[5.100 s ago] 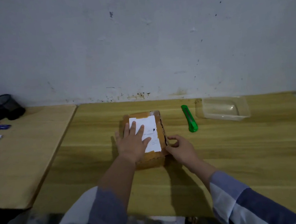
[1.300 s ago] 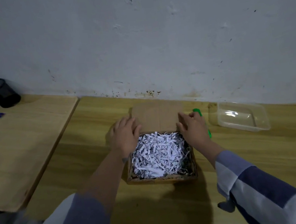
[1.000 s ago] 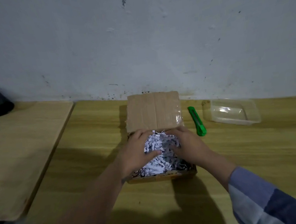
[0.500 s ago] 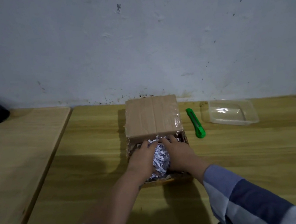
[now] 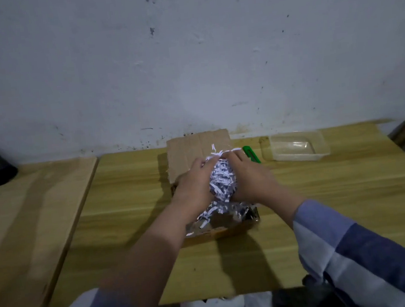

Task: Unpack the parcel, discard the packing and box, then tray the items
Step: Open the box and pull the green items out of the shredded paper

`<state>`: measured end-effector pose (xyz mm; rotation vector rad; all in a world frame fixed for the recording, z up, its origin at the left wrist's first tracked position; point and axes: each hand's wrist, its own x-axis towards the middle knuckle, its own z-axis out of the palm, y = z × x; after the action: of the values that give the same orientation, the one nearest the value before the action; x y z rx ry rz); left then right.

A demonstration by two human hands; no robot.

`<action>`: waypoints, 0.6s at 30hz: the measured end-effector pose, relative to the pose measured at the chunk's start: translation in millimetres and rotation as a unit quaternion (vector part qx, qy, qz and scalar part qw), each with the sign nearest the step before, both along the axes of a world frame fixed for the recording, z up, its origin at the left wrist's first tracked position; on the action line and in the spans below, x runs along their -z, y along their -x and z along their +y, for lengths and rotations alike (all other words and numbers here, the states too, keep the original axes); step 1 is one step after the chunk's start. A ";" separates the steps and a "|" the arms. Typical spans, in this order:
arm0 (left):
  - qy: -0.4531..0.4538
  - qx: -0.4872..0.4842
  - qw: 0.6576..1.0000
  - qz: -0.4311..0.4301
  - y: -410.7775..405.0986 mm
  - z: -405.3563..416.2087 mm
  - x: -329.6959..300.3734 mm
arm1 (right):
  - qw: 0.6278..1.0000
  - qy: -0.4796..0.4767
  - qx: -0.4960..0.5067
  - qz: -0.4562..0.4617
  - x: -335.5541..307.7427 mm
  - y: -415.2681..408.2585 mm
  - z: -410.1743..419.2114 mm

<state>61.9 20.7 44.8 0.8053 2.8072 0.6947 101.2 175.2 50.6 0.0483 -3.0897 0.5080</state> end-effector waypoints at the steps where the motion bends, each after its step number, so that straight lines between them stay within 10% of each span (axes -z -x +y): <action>1: 0.001 0.010 1.000 0.008 -0.3 7.7 -6.2 | 1.000 0.006 0.008 0.001 -8.1 -4.2 7.6; 18: 0.032 0.118 0.987 -0.100 -88.3 209.0 74.3 | 0.979 0.134 0.112 -0.106 69.5 -122.1 206.9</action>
<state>150.1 229.7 -29.5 0.9774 2.4908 0.6066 223.3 382.1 -18.9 -0.3757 -3.1329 0.9654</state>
